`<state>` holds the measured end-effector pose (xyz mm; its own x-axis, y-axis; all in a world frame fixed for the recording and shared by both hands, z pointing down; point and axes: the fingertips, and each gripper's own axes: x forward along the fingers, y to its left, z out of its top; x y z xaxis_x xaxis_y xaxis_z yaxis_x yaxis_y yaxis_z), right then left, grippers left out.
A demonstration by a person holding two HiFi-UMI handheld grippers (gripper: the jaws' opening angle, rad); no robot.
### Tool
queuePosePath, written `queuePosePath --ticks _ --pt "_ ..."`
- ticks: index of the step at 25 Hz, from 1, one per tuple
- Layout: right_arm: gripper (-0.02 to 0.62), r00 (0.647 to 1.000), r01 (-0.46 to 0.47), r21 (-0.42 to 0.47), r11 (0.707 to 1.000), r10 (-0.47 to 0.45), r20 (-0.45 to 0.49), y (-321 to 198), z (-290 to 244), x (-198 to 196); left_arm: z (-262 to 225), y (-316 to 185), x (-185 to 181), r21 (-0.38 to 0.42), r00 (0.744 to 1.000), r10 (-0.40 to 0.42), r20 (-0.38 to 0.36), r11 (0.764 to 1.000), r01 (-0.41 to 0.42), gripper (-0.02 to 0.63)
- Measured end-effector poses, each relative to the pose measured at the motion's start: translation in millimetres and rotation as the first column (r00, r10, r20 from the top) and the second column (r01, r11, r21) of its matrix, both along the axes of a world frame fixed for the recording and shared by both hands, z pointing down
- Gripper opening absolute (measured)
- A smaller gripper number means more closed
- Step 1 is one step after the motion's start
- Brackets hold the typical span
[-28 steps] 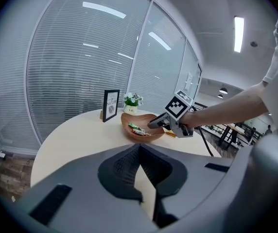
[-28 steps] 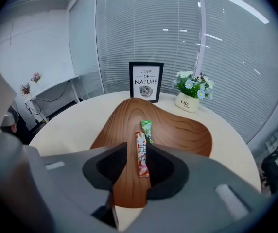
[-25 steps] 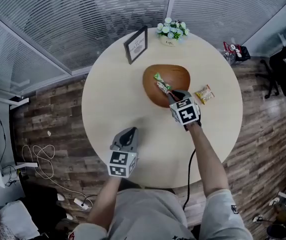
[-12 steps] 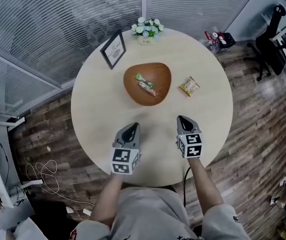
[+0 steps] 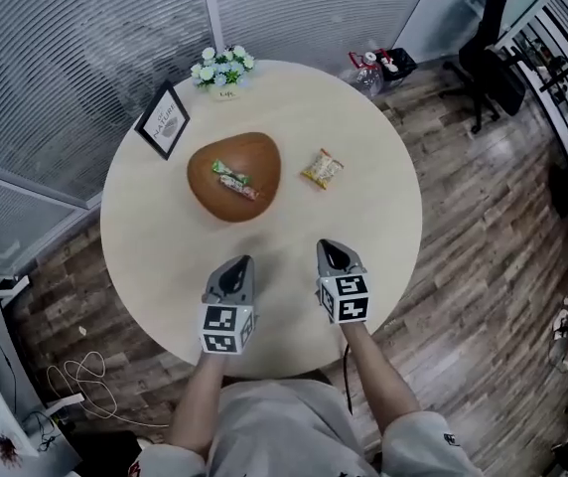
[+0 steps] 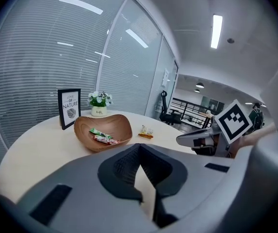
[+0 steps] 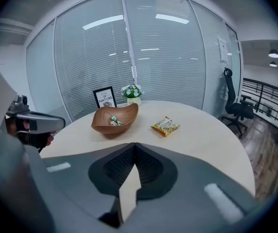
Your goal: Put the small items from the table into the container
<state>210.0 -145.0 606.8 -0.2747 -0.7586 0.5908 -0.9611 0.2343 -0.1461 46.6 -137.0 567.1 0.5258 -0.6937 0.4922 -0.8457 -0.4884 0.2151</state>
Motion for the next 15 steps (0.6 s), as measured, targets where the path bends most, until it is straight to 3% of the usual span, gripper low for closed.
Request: queuePosePath --ticks 5,9,11,15 --pt "0.002 1.000 -0.006 0.024 1.000 0.006 -0.003 -11.0 -7.0 9.8 1.8 3.7 8.4 -0.018 1.000 0.001 -0.014 1.000 -0.001 0.006" --pt "0.012 0.997 0.067 0.043 0.997 -0.066 -0.034 -29.7 -7.8 14.9 -0.9 9.9 13.7 -0.030 0.999 0.017 -0.041 0.999 -0.018 0.006" --pt "0.062 0.993 0.106 0.045 0.993 -0.103 -0.063 -46.9 -5.8 19.0 -4.7 8.0 19.0 -0.018 0.999 0.038 -0.038 0.999 -0.039 0.006" --pt "0.243 0.986 0.136 0.065 0.989 -0.128 -0.108 -91.7 -4.4 27.9 -10.1 -5.5 17.2 -0.017 1.000 0.020 -0.021 1.000 -0.020 0.006"
